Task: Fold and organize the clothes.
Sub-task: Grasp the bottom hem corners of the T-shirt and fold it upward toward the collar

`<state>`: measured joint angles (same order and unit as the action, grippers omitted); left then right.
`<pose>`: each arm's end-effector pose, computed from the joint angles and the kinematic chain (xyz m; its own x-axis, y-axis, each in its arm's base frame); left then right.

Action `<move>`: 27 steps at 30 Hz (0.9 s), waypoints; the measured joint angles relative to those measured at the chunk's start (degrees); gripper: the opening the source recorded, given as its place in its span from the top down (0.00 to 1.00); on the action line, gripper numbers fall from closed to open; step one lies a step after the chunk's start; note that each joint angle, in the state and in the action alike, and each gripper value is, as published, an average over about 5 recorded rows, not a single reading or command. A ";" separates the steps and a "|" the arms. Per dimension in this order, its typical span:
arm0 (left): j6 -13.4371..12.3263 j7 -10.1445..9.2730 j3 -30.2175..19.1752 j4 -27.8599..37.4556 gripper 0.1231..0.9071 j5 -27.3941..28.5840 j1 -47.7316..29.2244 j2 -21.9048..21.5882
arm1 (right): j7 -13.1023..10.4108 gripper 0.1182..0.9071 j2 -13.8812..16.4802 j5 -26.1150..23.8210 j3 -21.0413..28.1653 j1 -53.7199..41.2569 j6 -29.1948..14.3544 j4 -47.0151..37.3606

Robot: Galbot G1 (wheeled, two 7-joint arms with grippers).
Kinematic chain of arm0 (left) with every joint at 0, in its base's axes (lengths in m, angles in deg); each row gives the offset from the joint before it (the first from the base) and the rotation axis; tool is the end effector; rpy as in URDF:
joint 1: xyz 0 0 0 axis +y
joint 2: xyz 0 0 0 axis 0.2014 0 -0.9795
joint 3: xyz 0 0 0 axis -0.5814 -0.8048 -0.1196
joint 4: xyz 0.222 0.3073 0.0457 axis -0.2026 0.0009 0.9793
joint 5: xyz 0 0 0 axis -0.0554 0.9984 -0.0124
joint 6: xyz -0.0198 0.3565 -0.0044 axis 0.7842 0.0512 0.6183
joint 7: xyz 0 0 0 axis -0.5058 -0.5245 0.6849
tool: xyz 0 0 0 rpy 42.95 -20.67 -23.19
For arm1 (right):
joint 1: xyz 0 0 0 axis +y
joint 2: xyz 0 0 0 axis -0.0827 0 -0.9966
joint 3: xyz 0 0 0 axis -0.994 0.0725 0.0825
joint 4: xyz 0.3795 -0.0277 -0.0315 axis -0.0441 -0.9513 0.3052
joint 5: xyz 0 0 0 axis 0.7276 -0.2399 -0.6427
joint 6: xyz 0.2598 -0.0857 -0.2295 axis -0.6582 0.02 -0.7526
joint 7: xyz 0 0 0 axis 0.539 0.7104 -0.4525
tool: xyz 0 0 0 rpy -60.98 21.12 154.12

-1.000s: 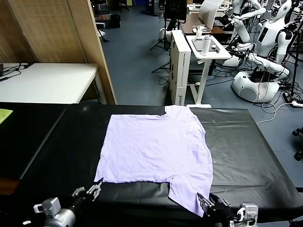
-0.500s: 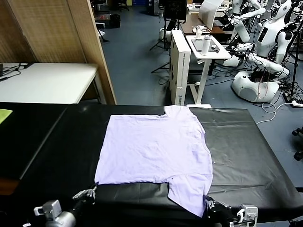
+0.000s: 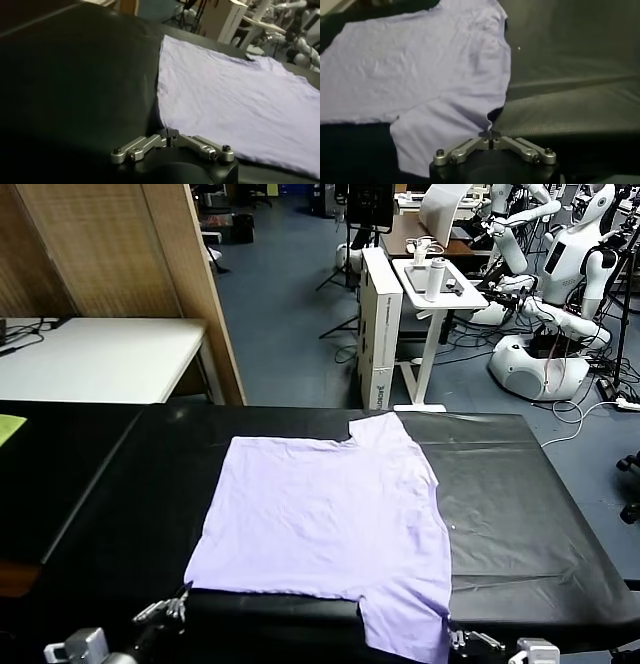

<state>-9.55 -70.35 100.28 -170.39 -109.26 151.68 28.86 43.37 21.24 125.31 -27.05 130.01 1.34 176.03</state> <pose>0.0828 0.1065 -0.2778 -0.8458 0.1061 0.5229 -0.0560 0.9570 -0.2847 0.1048 -0.0844 -0.2254 -0.8333 -0.1903 0.5190 -0.0404 0.9573 0.2862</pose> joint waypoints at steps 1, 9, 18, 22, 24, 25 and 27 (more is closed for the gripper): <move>-0.13 0.00 -0.10 0.08 0.97 -0.05 -0.51 0.27 | 0.33 0.97 0.34 0.47 0.02 -0.98 -0.42 -0.57; -0.98 -0.07 -1.48 1.50 0.97 -0.29 -6.91 1.66 | 1.34 0.97 2.60 2.34 1.83 -9.53 -2.72 -7.60; -0.52 -1.24 -4.33 4.57 0.97 0.30 -15.96 1.68 | 0.13 0.97 3.84 2.16 6.89 -21.75 -2.81 -17.04; -0.36 -1.56 -5.33 6.29 0.97 0.32 -19.31 1.31 | -0.34 0.97 3.27 1.25 9.63 -26.47 -2.77 -20.34; -0.34 -1.55 -5.72 7.21 0.97 0.38 -20.75 0.96 | -0.38 0.97 2.85 0.54 11.06 -28.40 -2.79 -21.75; -0.35 -1.49 -5.92 7.69 0.97 0.47 -21.39 0.77 | -0.39 0.97 2.65 0.22 11.70 -29.19 -2.82 -22.37; -0.37 -1.32 -6.36 8.72 0.97 0.73 -22.59 0.37 | -0.42 0.97 2.27 -0.33 12.85 -30.46 -2.89 -23.47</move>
<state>-9.92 -71.66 93.92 -161.68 -108.53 129.08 29.23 42.95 23.51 124.98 -14.20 99.55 -1.55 152.56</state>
